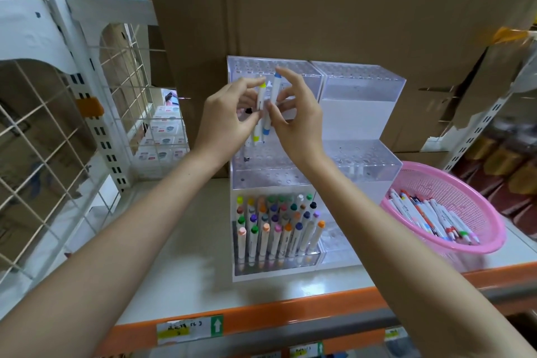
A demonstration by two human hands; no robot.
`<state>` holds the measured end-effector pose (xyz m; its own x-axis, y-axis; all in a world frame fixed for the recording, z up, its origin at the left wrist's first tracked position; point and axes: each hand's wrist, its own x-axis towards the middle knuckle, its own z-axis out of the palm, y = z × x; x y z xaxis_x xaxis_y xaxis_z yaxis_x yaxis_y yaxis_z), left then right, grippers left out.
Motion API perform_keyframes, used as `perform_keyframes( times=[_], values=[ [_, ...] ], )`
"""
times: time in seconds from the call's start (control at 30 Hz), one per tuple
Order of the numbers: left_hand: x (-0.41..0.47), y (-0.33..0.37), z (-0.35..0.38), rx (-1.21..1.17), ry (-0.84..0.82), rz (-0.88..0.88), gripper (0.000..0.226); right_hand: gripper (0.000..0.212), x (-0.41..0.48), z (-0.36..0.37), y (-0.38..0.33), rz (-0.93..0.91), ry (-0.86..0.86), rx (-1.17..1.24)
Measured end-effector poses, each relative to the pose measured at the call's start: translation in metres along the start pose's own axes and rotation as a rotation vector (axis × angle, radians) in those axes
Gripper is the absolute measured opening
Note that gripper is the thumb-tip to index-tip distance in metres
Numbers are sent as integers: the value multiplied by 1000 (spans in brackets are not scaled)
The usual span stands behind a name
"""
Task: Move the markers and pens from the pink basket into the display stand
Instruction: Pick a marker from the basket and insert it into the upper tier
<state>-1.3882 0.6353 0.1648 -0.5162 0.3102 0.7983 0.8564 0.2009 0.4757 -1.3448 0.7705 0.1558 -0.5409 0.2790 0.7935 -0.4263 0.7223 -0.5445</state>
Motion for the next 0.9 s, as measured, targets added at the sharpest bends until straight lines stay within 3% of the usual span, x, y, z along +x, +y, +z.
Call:
perform_keyframes(
  times=[0.37, 0.57, 0.9],
  values=[
    [-4, -3, 5, 150, -62, 102, 44, 48, -2, -3, 2, 8, -33, -16],
    [-4, -8, 5, 334, -191, 205, 48, 48, -4, -5, 2, 18, -37, -38],
    [-9, -10, 3, 402, -203, 204, 50, 46, -5, -8, 0, 32, -42, -32]
  ],
)
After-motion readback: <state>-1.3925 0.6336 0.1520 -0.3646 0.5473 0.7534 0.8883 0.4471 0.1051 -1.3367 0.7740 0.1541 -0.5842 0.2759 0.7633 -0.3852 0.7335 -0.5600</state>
